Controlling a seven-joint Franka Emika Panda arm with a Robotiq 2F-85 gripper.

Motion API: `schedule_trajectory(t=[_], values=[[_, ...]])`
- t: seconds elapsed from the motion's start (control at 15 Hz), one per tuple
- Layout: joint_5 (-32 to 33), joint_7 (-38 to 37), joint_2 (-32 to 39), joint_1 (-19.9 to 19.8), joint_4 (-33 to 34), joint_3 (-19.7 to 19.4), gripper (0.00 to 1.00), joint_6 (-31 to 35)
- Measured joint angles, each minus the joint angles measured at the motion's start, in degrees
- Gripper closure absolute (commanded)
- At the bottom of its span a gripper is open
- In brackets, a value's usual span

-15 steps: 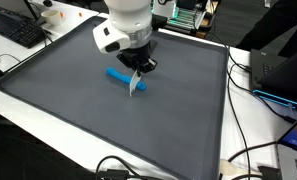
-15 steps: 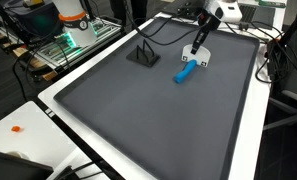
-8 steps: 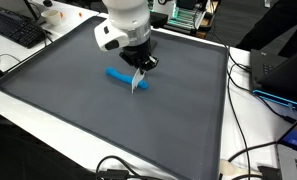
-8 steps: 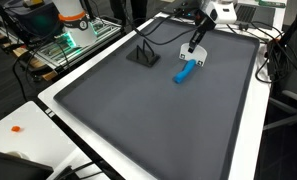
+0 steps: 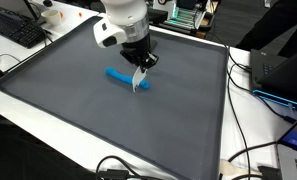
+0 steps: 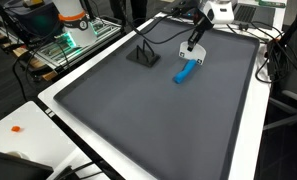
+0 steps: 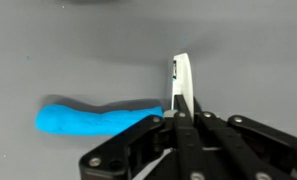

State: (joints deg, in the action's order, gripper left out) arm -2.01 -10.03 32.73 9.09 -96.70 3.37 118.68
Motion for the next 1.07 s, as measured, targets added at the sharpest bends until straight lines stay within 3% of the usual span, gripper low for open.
schedule_trajectory(t=[1.07], values=[[5.4, 0.2, -4.4, 0.0, 0.3, -1.0, 0.99, 0.3]])
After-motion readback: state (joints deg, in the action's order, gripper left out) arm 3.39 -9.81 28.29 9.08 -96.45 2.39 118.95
